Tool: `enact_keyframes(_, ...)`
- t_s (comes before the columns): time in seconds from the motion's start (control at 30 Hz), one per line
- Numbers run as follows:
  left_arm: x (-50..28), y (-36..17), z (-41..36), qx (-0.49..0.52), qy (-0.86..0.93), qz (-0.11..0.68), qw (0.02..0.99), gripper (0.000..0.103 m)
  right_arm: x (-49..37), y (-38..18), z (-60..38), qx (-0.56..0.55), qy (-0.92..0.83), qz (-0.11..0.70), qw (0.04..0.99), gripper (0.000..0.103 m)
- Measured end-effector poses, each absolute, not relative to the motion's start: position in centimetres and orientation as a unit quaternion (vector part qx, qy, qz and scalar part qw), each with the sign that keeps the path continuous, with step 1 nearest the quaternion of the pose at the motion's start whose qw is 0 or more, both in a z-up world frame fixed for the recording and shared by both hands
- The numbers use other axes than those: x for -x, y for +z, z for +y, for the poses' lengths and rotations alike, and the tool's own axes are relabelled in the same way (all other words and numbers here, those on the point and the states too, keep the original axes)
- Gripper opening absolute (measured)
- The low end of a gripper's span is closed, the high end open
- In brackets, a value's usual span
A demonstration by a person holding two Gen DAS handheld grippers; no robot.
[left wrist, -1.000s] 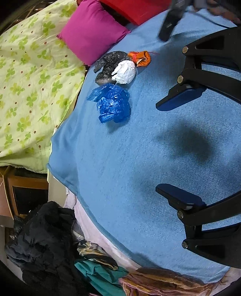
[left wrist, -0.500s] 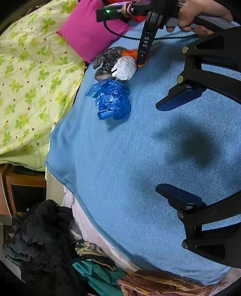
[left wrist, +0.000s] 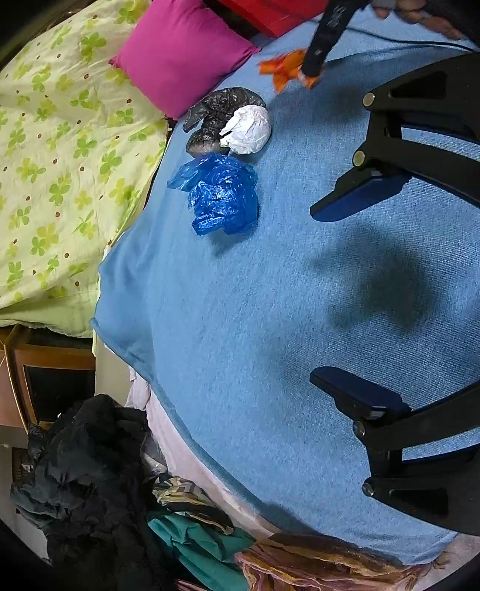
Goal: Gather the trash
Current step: 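Close the right tool on the orange plastic bag, then grasp the white plastic bag with the left tool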
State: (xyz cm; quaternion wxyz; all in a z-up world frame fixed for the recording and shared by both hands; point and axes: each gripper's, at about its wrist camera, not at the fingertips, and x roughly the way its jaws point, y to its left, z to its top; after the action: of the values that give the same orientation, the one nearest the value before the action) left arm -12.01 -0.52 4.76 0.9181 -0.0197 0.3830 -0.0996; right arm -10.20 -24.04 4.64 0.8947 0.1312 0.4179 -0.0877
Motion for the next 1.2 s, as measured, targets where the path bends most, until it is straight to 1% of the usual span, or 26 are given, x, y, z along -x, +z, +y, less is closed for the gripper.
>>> enact_keyframes(0.13,12.1,4.8,-0.7,0.015,-0.101,0.381,0.919,0.081,11.9,4.6,-24.3,-0.133,-0.086,0.424,0.892,0.025)
enact_keyframes(0.2,12.1,4.8,-0.7,0.014,-0.102,0.382,0.919,0.081,11.7,3.9,-24.5,-0.138,-0.085,0.441,0.883,0.025)
enact_keyframes(0.3,12.1,4.8,-0.7,0.014,-0.1,0.382,0.919,0.081,11.5,3.4,-24.4,-0.131,-0.088,0.448,0.88,0.028)
enact_keyframes(0.37,12.1,4.8,-0.7,0.016,-0.099,0.382,0.919,0.081,11.4,3.5,-24.1,-0.125,-0.092,0.446,0.882,0.045)
enact_keyframes(0.4,12.1,4.8,-0.7,0.016,-0.1,0.382,0.918,0.081,11.4,3.7,-24.1,-0.125,-0.092,0.441,0.884,0.072)
enact_keyframes(0.43,12.1,4.7,-0.8,0.015,-0.1,0.382,0.918,0.081,11.4,3.9,-24.1,-0.128,-0.089,0.432,0.888,0.079)
enact_keyframes(0.53,12.1,4.8,-0.9,0.013,-0.102,0.38,0.919,0.081,11.1,4.5,-24.2,-0.129,-0.098,0.418,0.894,0.079)
enact_keyframes(0.63,12.2,4.8,-0.9,0.011,-0.101,0.379,0.92,0.081,10.2,4.1,-24.8,-0.141,-0.107,0.423,0.889,0.079)
enact_keyframes(0.67,12.2,4.8,-0.9,0.011,-0.1,0.379,0.92,0.081,10.1,3.8,-25.0,-0.144,-0.109,0.426,0.887,0.075)
enact_keyframes(0.7,12.2,4.8,-0.9,0.011,-0.099,0.378,0.92,0.081,10.0,3.5,-25.1,-0.148,-0.108,0.428,0.885,0.067)
enact_keyframes(0.73,12.2,4.8,-0.9,0.01,-0.099,0.377,0.921,0.081,10.1,3.2,-25.2,-0.146,-0.112,0.43,0.884,0.044)
enact_keyframes(0.77,12.2,4.8,-0.9,0.01,-0.098,0.377,0.921,0.081,10.2,3.0,-25.2,-0.137,-0.117,0.43,0.884,0.035)
enact_keyframes(0.9,12.3,4.7,-1.4,-0.001,-0.102,0.375,0.921,0.081,11.2,3.0,-25.6,-0.139,-0.105,0.421,0.89,0.031)
enact_keyframes(1.07,12.8,5.0,-3.1,-0.02,-0.129,0.371,0.919,0.081,13.1,3.4,-26.9,-0.164,-0.103,0.391,0.9,0.031)
enact_keyframes(1.2,12.6,5.7,-6.2,-0.046,-0.17,0.368,0.913,0.081,14.5,4.3,-27.6,-0.187,-0.096,0.357,0.91,0.031)
